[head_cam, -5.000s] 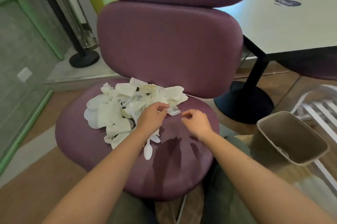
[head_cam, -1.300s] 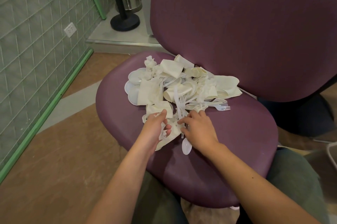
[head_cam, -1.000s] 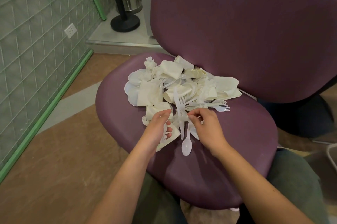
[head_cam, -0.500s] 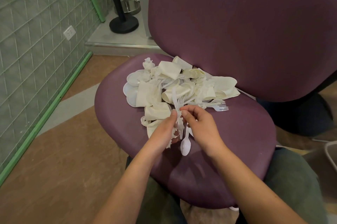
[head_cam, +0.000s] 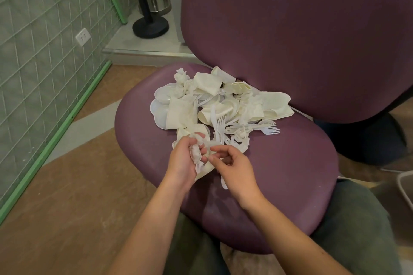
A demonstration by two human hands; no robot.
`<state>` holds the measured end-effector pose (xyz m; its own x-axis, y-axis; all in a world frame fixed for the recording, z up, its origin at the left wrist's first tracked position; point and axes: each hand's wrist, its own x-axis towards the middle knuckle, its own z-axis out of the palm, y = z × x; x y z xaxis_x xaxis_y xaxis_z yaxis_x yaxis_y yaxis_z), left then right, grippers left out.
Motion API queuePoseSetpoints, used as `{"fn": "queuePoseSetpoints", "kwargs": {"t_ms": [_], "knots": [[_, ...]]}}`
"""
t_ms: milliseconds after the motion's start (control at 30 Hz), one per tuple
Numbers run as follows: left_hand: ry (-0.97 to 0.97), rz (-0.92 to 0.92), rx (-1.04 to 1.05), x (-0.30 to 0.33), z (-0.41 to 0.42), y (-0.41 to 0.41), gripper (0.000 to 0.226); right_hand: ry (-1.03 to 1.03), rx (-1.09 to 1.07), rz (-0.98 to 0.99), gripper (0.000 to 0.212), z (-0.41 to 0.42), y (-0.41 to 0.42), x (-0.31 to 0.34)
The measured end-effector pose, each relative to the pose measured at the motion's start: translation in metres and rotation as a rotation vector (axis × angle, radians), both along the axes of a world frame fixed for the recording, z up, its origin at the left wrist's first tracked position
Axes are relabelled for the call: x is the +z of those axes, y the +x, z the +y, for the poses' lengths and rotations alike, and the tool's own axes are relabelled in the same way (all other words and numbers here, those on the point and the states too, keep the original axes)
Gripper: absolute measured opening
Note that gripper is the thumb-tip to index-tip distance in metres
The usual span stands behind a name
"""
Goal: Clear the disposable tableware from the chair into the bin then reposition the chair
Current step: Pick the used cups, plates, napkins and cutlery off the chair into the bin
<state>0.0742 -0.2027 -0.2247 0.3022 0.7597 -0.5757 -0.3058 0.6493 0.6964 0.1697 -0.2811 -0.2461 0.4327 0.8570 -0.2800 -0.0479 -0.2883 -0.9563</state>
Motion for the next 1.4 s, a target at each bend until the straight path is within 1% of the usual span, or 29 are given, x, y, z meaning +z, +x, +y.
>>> {"fn": "queuePoseSetpoints", "kwargs": {"t_ms": [33,67,133,200,233,300,367,433,533,667,767,867,967,1033,1067,1133,1200,1233,1267,1333,1400], "knots": [[-0.034,0.003,-0.011,0.0,0.0,-0.002,0.017,-0.013,0.031,-0.002,0.021,0.001,-0.001,-0.002],[-0.065,0.006,-0.027,0.0,-0.001,-0.004,0.021,-0.024,0.058,0.002,0.023,0.001,-0.002,-0.003],[-0.105,0.033,-0.05,0.0,-0.002,-0.008,0.039,-0.047,0.09,0.019,0.021,0.003,-0.002,-0.004],[-0.084,0.085,-0.056,-0.003,-0.002,-0.011,0.045,-0.066,0.096,0.031,0.015,0.003,-0.002,-0.006],[-0.065,0.102,-0.07,-0.004,-0.003,-0.011,0.044,-0.066,0.082,0.041,0.015,0.003,-0.003,-0.007],[-0.053,0.107,-0.111,-0.005,-0.004,-0.012,0.039,-0.056,0.051,0.05,0.024,0.004,-0.002,-0.008],[-0.062,0.102,-0.145,-0.006,-0.006,-0.012,0.033,-0.054,0.069,0.005,0.035,0.003,0.001,-0.006],[-0.067,0.094,-0.16,-0.006,-0.007,-0.009,0.025,-0.039,0.087,-0.021,0.04,0.002,0.005,-0.002],[-0.041,0.111,-0.158,-0.009,-0.008,-0.006,0.02,0.027,0.063,-0.001,0.03,0.0,0.008,0.001],[0.026,0.133,-0.182,-0.011,-0.011,-0.001,0.035,0.063,0.011,0.05,0.017,-0.002,0.009,0.004],[-0.026,0.135,-0.212,-0.011,-0.013,0.005,0.034,0.048,-0.028,0.011,0.012,-0.003,0.009,0.002],[-0.025,0.229,-0.293,-0.011,-0.015,0.012,0.04,0.04,0.015,-0.087,0.01,-0.003,0.008,0.0],[0.095,0.342,-0.346,-0.017,-0.016,0.017,0.04,0.043,0.053,-0.171,0.01,-0.004,0.014,-0.001],[0.184,0.367,-0.335,-0.017,-0.014,0.019,0.036,0.046,0.004,-0.242,0.015,-0.001,0.026,-0.005],[0.206,0.359,-0.329,-0.015,-0.013,0.019,0.032,0.036,-0.036,-0.307,0.016,0.001,0.034,-0.009],[0.192,0.341,-0.309,-0.011,-0.011,0.021,0.022,-0.028,-0.068,-0.532,0.02,0.007,0.052,-0.019],[0.184,0.356,-0.289,-0.01,-0.01,0.024,0.022,-0.146,0.004,-0.781,0.031,0.01,0.066,-0.031],[0.186,0.364,-0.284,-0.011,-0.009,0.025,0.026,-0.195,0.045,-0.859,0.032,0.01,0.071,-0.036],[0.185,0.374,-0.282,-0.011,-0.009,0.026,0.032,-0.223,0.074,-0.904,0.03,0.01,0.075,-0.04],[0.181,0.397,-0.28,-0.011,-0.008,0.027,0.039,-0.241,0.109,-0.93,0.024,0.008,0.08,-0.045],[0.188,0.406,-0.291,-0.012,-0.008,0.028,0.037,-0.241,0.108,-0.905,0.019,0.005,0.083,-0.047]]}}
